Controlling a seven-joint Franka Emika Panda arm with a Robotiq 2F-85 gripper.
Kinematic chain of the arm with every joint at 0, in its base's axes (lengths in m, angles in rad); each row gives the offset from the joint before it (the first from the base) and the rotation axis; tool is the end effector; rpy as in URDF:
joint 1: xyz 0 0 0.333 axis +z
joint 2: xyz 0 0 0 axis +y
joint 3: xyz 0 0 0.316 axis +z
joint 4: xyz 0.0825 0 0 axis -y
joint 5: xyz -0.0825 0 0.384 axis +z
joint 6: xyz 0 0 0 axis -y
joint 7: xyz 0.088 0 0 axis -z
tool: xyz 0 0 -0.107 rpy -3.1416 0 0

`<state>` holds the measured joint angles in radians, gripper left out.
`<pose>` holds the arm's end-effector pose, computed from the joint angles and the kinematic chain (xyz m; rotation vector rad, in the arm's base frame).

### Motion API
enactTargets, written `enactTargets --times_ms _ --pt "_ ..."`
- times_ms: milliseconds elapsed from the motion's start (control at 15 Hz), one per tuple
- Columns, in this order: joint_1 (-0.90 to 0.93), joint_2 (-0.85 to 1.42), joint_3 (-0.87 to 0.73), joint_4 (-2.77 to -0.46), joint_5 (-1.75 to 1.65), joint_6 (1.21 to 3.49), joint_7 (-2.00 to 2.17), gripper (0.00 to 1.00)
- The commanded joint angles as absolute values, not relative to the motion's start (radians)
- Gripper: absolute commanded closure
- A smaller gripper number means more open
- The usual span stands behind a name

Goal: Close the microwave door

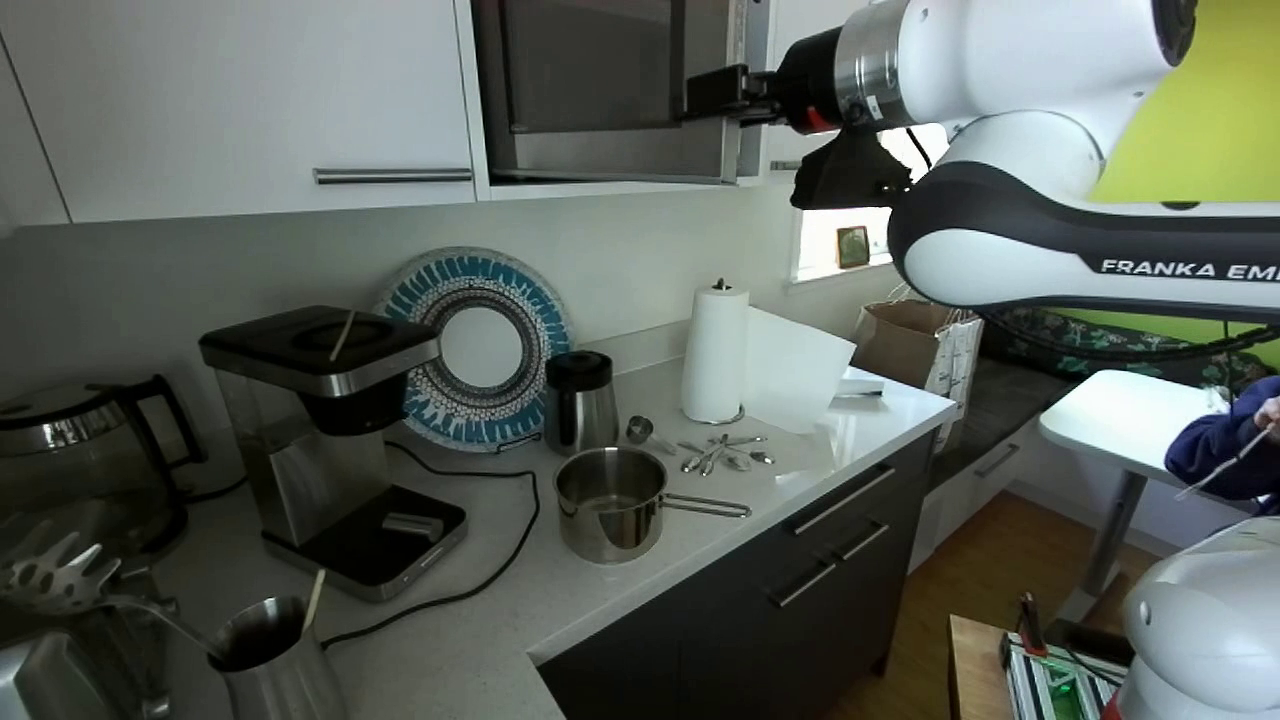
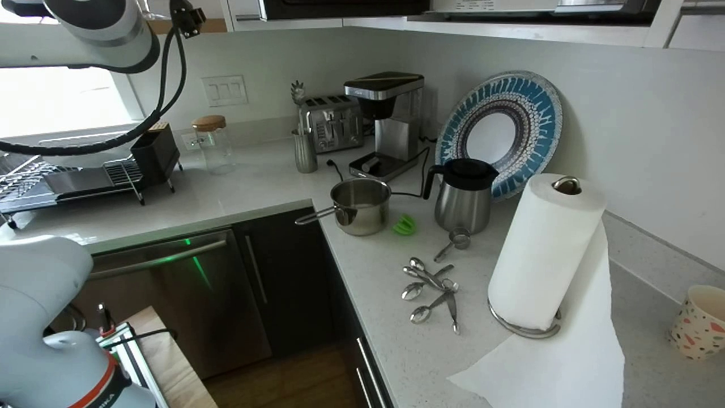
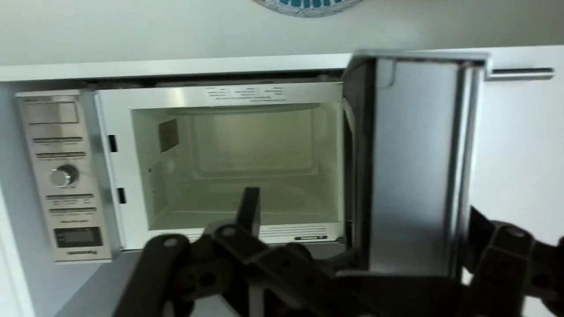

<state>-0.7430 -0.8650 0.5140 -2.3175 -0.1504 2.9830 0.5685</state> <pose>0.3714 0.0418 0.7523 2.0691 -0.5136 1.9038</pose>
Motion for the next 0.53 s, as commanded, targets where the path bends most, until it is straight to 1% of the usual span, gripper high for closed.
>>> enactTargets --times_ms 0,200,333,467 --pt "-0.866 -0.96 0.516 -2.373 -0.095 2.953 0.629 0.0" --pt "-0.929 -0.995 0.478 -2.434 -0.06 2.931 0.656 0.0" --pt "-0.948 -0.99 0.426 -2.481 -0.041 2.917 0.654 0.0" --pt "-0.848 -0.948 0.312 -2.531 0.019 2.962 0.622 0.0"
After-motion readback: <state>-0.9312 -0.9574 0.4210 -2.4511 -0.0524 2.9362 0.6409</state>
